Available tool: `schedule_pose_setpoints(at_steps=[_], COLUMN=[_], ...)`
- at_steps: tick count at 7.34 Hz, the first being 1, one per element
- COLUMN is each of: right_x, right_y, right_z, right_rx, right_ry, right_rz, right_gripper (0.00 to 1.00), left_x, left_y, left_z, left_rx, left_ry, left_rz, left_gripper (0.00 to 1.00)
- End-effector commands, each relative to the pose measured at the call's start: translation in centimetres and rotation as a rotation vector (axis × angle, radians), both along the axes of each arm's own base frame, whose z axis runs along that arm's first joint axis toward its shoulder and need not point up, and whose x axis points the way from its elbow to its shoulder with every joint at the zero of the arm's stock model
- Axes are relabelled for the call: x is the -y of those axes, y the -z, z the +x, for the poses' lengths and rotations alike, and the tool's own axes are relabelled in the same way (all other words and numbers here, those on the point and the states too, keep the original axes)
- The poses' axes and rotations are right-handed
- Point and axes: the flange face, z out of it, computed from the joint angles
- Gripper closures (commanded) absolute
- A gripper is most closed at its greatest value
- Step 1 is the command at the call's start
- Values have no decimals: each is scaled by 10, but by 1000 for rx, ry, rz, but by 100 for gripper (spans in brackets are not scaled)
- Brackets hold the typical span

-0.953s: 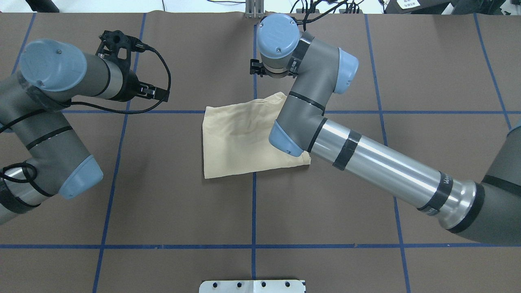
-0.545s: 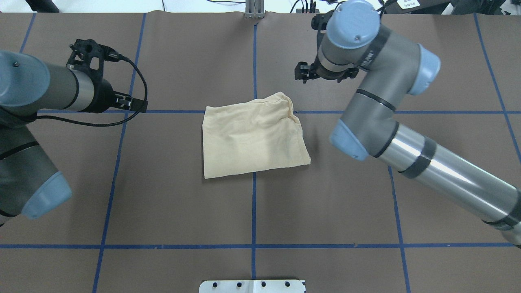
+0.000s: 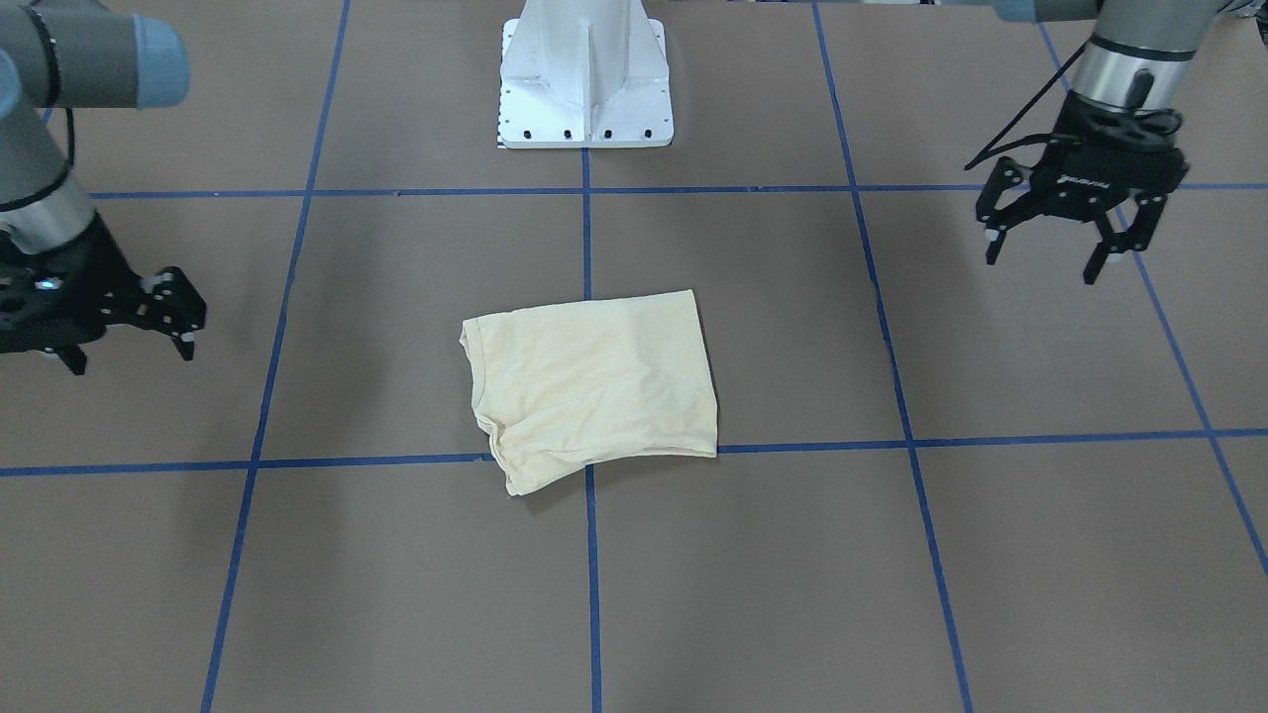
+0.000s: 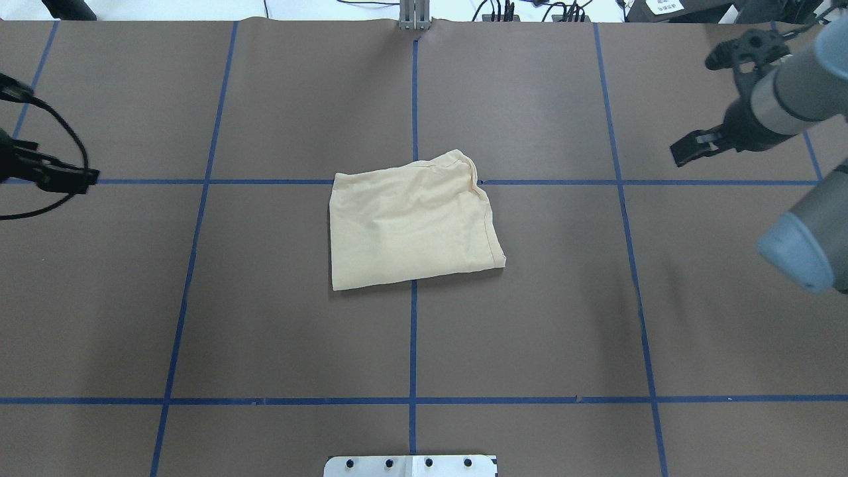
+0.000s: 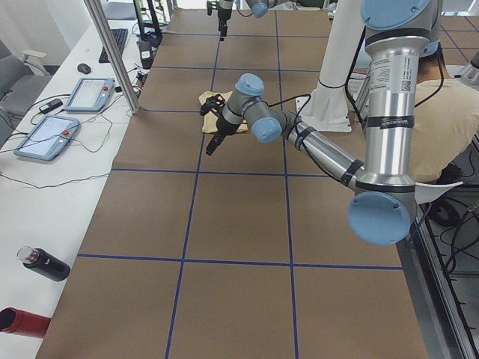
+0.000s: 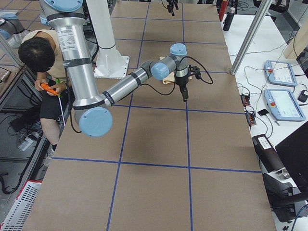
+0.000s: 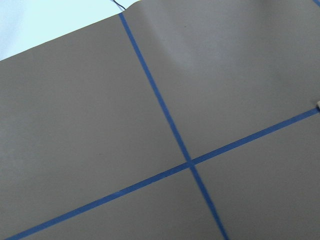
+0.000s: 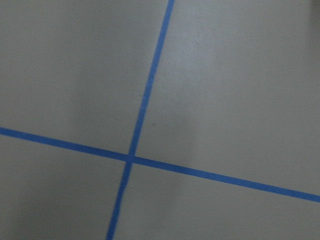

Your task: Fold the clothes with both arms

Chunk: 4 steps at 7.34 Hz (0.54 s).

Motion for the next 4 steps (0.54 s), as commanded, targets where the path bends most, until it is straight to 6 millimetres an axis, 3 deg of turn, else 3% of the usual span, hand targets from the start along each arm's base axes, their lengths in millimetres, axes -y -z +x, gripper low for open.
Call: schedule_pose_setpoints(at_steps=[1,2,3,4], right_x=[-63,-93,-123,-145], right_y=[-97,-136,-176,-202], right_z=[114,156,192,205], right_rx=[66,49,73,75], right_ry=[47,35,33,17], right_rz=[-27,-28,-73,-129], right_gripper=[0,0,0,0], left_x=[0,8,2,-15], left_y=[-53,-98,-147,-207], left_z=[-125,-176,-214,-243], left_rx=[124,184,157,124], left_ry=[-84,-92,-61,-10], left_rz=[94,89,12,-117], left_gripper=[0,0,0,0])
